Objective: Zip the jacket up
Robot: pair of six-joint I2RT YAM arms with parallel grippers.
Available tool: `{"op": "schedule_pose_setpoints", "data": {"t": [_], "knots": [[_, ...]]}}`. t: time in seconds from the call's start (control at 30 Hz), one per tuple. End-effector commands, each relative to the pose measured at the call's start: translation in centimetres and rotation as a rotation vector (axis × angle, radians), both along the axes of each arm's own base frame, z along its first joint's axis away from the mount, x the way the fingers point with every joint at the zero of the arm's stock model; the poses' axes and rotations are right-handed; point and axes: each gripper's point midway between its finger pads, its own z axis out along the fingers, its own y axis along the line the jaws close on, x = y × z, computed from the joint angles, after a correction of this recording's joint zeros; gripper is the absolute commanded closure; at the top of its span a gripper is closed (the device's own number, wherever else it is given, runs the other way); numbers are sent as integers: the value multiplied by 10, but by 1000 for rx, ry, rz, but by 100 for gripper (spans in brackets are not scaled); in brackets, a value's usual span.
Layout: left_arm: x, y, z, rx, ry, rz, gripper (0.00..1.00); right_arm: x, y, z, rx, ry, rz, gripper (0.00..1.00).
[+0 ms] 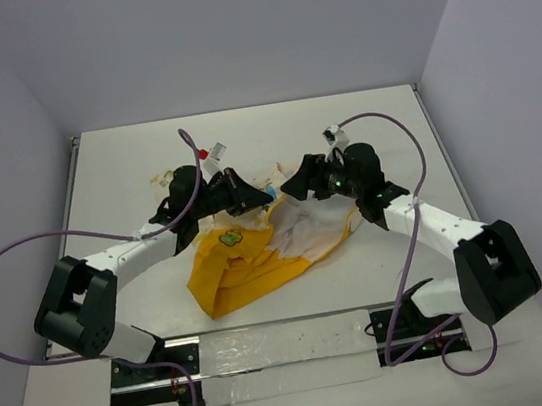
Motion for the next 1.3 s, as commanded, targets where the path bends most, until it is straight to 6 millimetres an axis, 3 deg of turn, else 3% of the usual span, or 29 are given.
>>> {"op": "schedule_pose_setpoints", "data": {"t": [0.0, 0.37, 0.6, 0.8, 0.93, 1.27], "knots": [[-2, -7, 51, -86, -118, -47, 100, 2, 28, 43, 140, -107, 131, 13], [1, -7, 45, -63, -109, -41, 100, -23, 42, 39, 266, -64, 237, 13], [3, -6, 41, -49, -109, -33, 100, -27, 42, 35, 309, -37, 221, 14], [7, -4, 26, -5, -97, -12, 100, -29, 38, 33, 317, -33, 190, 17], [10, -2, 20, 20, -94, 4, 100, -20, 28, 29, 307, -38, 101, 25], [12, -3, 6, 45, -74, -2, 100, -16, 28, 31, 302, -43, 89, 42]]}}
